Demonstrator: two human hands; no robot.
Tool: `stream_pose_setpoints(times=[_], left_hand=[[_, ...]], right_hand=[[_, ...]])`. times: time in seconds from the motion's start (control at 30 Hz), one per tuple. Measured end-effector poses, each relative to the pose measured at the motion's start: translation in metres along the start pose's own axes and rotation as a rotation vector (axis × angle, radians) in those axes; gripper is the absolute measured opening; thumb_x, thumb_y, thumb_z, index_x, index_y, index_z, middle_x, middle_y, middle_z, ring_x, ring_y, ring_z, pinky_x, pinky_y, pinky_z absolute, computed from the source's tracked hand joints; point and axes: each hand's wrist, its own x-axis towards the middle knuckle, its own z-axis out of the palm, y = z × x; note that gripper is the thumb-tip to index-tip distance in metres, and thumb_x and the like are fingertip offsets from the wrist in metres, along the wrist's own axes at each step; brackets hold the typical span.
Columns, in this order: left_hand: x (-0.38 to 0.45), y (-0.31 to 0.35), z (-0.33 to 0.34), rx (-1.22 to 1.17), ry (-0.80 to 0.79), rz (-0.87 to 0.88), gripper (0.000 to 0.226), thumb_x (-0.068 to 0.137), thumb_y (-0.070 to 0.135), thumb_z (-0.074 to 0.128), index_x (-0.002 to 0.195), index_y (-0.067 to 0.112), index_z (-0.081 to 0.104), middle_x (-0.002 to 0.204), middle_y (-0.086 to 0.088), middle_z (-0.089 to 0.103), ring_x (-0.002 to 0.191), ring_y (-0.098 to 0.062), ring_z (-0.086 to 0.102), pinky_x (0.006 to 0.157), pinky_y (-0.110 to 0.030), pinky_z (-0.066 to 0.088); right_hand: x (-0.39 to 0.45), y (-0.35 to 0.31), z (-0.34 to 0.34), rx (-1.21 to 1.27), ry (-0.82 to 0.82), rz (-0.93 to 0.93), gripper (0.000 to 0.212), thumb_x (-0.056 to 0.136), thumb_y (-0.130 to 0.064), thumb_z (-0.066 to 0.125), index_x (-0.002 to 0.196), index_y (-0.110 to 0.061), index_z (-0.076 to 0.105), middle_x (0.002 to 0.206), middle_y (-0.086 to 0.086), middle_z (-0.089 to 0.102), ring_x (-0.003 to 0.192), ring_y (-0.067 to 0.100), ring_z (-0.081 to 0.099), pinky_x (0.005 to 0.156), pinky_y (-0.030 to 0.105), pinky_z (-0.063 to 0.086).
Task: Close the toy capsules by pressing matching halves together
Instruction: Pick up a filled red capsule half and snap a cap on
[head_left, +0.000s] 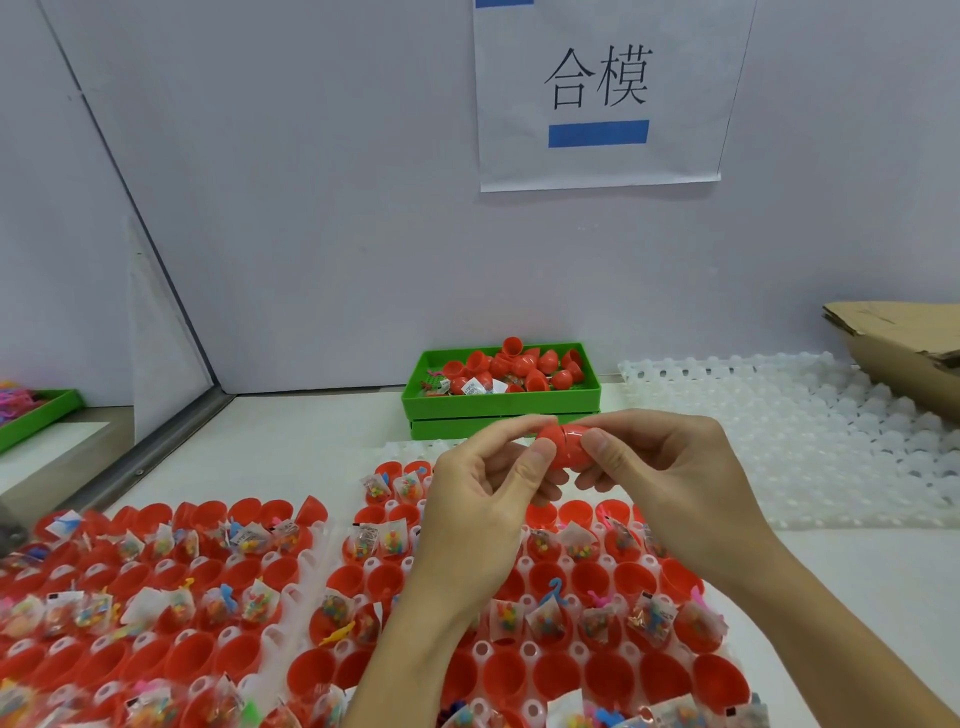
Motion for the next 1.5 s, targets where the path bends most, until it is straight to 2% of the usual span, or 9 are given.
stream_pose_setpoints(times=[0.13,0.43,0.67,0.8,1.0,1.13,1.3,1.4,1.5], left_hand=[[0.000,-0.001,0.000,0.028,-0.001,0.002,0.031,0.087,0.036,0.057,0.110,0.022,0.072,0.077,-0.003,0.074,0.073,-0.016,0.070,0.067,-0.020,0.054],[-0.001,-0.002,0.001,0.063,0.001,0.012,0.032,0.086,0.037,0.056,0.112,0.026,0.071,0.077,0.002,0.075,0.071,-0.009,0.069,0.067,-0.017,0.054],[-0.003,-0.001,0.002,0.072,-0.060,0.001,0.037,0.087,0.038,0.056,0.118,0.025,0.070,0.080,0.003,0.074,0.075,-0.009,0.069,0.070,-0.018,0.054],[-0.004,0.003,0.004,0.094,-0.121,0.037,0.030,0.090,0.020,0.067,0.111,0.042,0.067,0.090,0.007,0.075,0.086,-0.010,0.072,0.078,-0.018,0.055],[-0.004,-0.002,0.007,0.159,-0.020,0.028,0.035,0.091,0.012,0.066,0.118,0.034,0.066,0.090,0.014,0.074,0.087,-0.004,0.070,0.074,-0.014,0.054],[-0.005,0.000,0.006,0.255,-0.016,0.091,0.040,0.092,0.010,0.065,0.106,0.048,0.066,0.086,0.015,0.073,0.079,-0.002,0.068,0.070,-0.014,0.054],[-0.005,-0.006,0.008,0.400,0.014,0.169,0.018,0.091,0.005,0.065,0.098,0.021,0.073,0.077,0.009,0.069,0.065,-0.005,0.062,0.060,-0.015,0.050],[-0.004,-0.006,0.006,0.435,0.006,0.187,0.010,0.093,0.014,0.065,0.089,0.016,0.074,0.069,0.007,0.066,0.059,-0.007,0.057,0.055,-0.017,0.046],[-0.004,-0.003,0.007,0.436,-0.040,0.142,0.026,0.096,0.039,0.056,0.087,0.019,0.071,0.072,0.011,0.066,0.065,-0.009,0.061,0.057,-0.022,0.049]], right_hand=[[0.000,0.001,-0.001,-0.011,0.010,-0.007,0.011,0.084,-0.022,0.066,0.087,-0.027,0.075,0.069,-0.003,0.074,0.060,0.012,0.070,0.059,0.016,0.053],[0.001,0.001,-0.003,-0.082,0.020,-0.022,0.027,0.087,-0.002,0.067,0.082,-0.027,0.076,0.064,0.002,0.073,0.057,0.015,0.068,0.058,0.019,0.053],[0.001,-0.001,-0.003,-0.121,0.043,-0.010,0.022,0.087,-0.006,0.068,0.081,-0.026,0.076,0.064,0.000,0.073,0.057,0.013,0.068,0.057,0.017,0.052],[0.001,-0.004,-0.003,-0.117,0.041,-0.007,0.026,0.089,-0.007,0.067,0.081,-0.031,0.074,0.070,-0.006,0.075,0.058,0.005,0.067,0.056,0.013,0.051],[-0.001,-0.006,-0.001,-0.055,-0.020,0.028,0.022,0.089,-0.016,0.064,0.082,-0.033,0.076,0.069,-0.003,0.076,0.062,0.010,0.071,0.060,0.016,0.055],[-0.004,-0.004,0.002,-0.004,-0.016,0.041,0.016,0.082,-0.032,0.062,0.083,-0.032,0.077,0.069,-0.003,0.076,0.063,0.011,0.072,0.060,0.016,0.055],[-0.005,0.002,0.005,-0.030,0.020,0.038,0.024,0.090,-0.023,0.060,0.074,-0.030,0.077,0.060,-0.002,0.073,0.054,0.009,0.068,0.056,0.015,0.052],[-0.006,0.002,0.009,-0.009,0.019,0.078,0.030,0.086,-0.033,0.057,0.065,-0.026,0.076,0.056,-0.001,0.071,0.051,0.013,0.068,0.054,0.017,0.052],[-0.003,0.002,0.008,0.009,-0.007,0.160,0.045,0.082,-0.044,0.055,0.059,-0.010,0.074,0.053,0.007,0.068,0.046,0.017,0.065,0.049,0.018,0.050]])
